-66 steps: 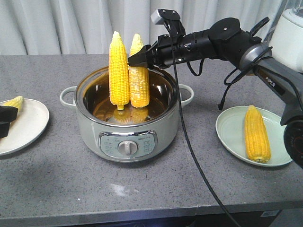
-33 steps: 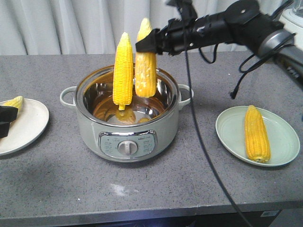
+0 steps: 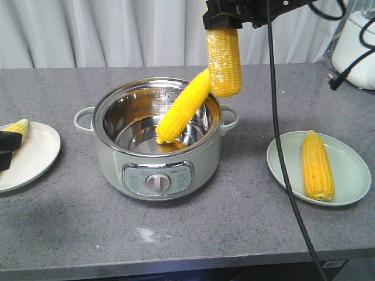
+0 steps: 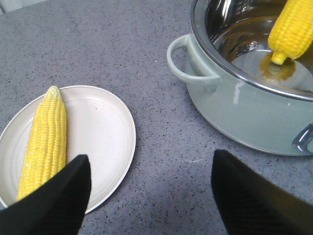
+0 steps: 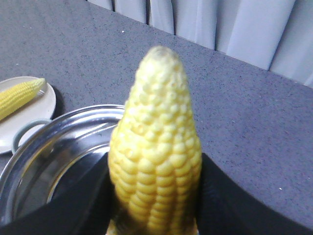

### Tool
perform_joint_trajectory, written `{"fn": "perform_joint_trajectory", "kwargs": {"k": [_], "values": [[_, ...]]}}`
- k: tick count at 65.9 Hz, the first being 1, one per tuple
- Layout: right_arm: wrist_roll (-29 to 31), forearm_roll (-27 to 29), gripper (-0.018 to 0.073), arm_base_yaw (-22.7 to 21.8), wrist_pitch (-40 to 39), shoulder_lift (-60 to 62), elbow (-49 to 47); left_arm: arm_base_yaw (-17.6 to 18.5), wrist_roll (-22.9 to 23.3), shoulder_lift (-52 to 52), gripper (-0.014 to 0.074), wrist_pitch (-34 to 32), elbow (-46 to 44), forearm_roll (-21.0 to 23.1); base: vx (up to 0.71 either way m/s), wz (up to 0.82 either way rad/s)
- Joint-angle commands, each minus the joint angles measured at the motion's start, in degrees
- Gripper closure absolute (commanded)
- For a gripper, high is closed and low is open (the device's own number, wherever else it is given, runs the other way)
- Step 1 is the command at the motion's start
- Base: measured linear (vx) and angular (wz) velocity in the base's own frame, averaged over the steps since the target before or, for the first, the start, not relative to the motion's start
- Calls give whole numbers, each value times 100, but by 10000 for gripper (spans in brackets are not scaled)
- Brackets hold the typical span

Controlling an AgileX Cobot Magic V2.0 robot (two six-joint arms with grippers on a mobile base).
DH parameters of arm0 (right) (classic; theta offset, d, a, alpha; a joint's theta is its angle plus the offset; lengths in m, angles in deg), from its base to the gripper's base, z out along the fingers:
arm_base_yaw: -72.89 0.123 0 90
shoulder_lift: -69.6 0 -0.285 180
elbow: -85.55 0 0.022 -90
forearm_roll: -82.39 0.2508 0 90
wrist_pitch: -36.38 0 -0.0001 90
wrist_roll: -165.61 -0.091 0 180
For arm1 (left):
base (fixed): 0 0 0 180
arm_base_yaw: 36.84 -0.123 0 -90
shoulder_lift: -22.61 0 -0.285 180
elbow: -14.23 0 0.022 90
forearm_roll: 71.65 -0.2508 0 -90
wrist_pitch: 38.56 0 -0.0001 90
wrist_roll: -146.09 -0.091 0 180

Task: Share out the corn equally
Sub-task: 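Grasp the upright cob with the right gripper and lift it out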

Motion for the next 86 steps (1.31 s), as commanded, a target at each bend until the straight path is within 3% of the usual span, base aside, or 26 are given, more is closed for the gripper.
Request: {"fn": "perform_joint_trajectory", "kwargs": {"k": [1,11,23,45,62,74,86], "values": [[-211,-520,332,281,-448,701,329,44,9,90,90,-328,-147,79,0,0],[-199,-680,332,612,-1322,1593,1843,44,9,90,90,-328,-147,79,0,0],[-192,-675,332,664,-2238,2652,3504,44,9,90,90,-328,-147,79,0,0],[-192,-661,332,664,-2372,4259,5578,44,14,90,90,-328,-147,79,0,0],[-198,-660,332,664,-2372,5099,6437,44,13,90,90,-349,-147,109,0,0],[-198,-666,332,664,-2371,5456,6617,44,-27,90,90,-340,-153,476,0,0],[-198,-660,332,664,-2348,5569,6617,44,-827,37,89,-234,-310,884,0,0]]}}
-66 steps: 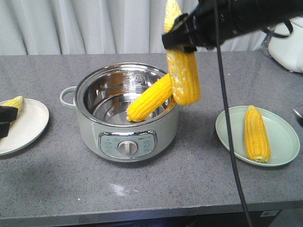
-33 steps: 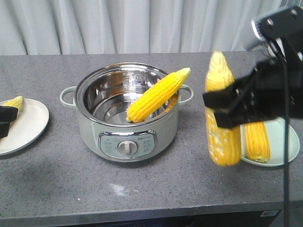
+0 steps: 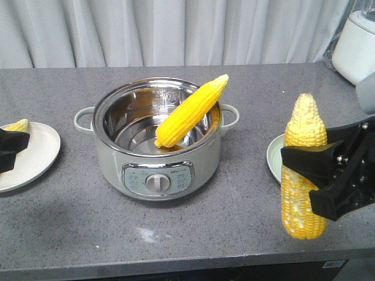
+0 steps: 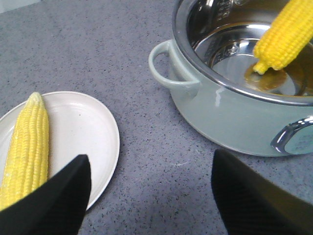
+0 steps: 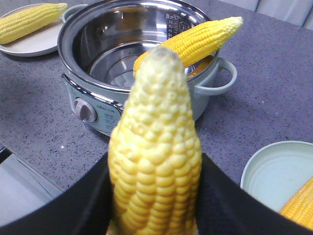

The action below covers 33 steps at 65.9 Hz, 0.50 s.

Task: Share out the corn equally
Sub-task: 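Grasp the upright cob with the right gripper and lift it out, then reach the left gripper into the pot and grasp the last cob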

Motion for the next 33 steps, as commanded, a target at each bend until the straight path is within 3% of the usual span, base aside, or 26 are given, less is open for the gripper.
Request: {"fn": "perform_joint_trajectory", "kwargs": {"k": [1,18,33], "values": [[8,52,332,11,-379,76,-150,44,-440,38,88,-231,-306,410,0,0],[8,52,332,11,-374,76,-150,44,-2058,-474,27,76,-917,1877,0,0],[8,52,332,11,-374,76,-150,44,-2850,-1164,-8,249,-1394,2684,0,0]]}}
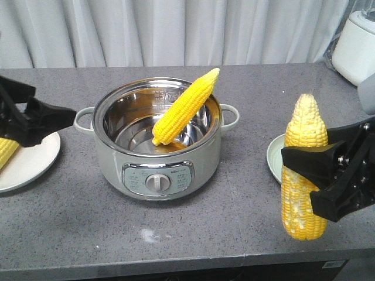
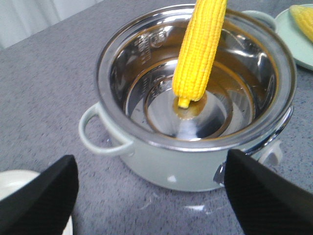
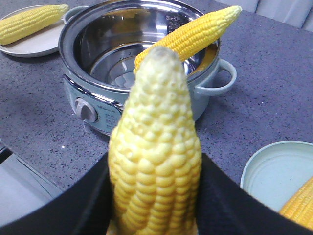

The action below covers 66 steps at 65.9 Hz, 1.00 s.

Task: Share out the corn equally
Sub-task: 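Reach the left gripper into the pot and grasp the last cob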

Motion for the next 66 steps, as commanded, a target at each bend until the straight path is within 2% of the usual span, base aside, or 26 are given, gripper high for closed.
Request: {"fn": "perform_joint_trajectory", "kwargs": {"k": [1,10,31,41,52,66], "values": [[8,52,332,11,-385,58,-150,44,-300,-174,-8,-198,-364,535,0,0],[8,52,332,11,-385,58,-150,131,-503,-517,-8,-197,-649,834,0,0],[8,52,332,11,-381,58,-150,1022,-601,-1438,-6,-275,-1434,805,0,0],[8,52,332,11,-381,58,-150,1319,-832,-1908,-4,-288,-1762,805,0,0],[8,52,332,11,-381,58,-150,1528,-844,-2436,-2,-347,-2149,787,0,0],[8,52,332,11,-381,58,-150,1597,-844,-3080,0,-364,-2634,767,0,0]]}}
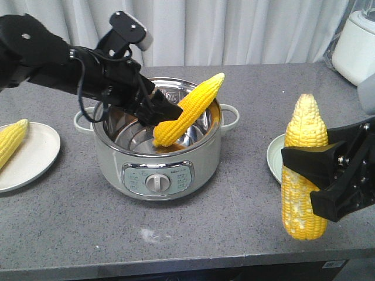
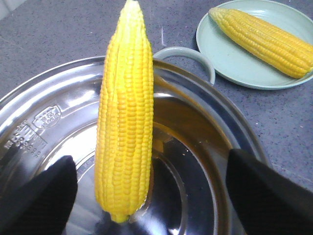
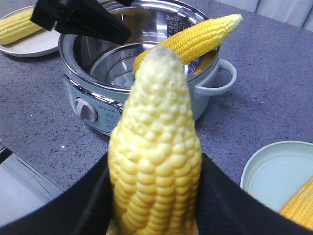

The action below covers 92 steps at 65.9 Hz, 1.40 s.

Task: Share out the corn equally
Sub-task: 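Reach the left gripper into the pot and grasp the last cob, then lift the last cob out of the pot with the left gripper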

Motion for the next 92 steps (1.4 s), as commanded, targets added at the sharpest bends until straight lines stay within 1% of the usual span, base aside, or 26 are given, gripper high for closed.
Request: {"fn": "perform_joint_trajectory", "kwargs": {"k": [1,15,29,44,53,64,72,78,92], "values": [[8,52,332,11,-385,58,-150,58,-22,-27,0,-282,-378,223,0,0],[8,52,332,11,-385,58,-150,58,-22,-593,0,-296,-737,223,0,0],[8,52,332,11,-385,58,-150,58,-63,-926,2,-529,-744,224,0,0],[8,52,332,11,-385,58,-150,133,-91,-1162,2,-819,-744,228,0,0],[8,52,332,11,-377,58,-150,216,-312,-1267,2,-1000,-744,271,0,0],[8,52,332,11,-352,58,-150,282,-318,-1376,2,-1367,-744,271,0,0],[8,52,332,11,-309,58,-150,276,-318,-1435,7,-1407,-744,263,0,0],[8,52,332,11,-309,58,-150,276,-324,-1484,35,-1327,-744,265,0,0],[8,52,332,11,-309,58,-150,276,-324,-1475,207,-1275,-744,265,0,0]]}}
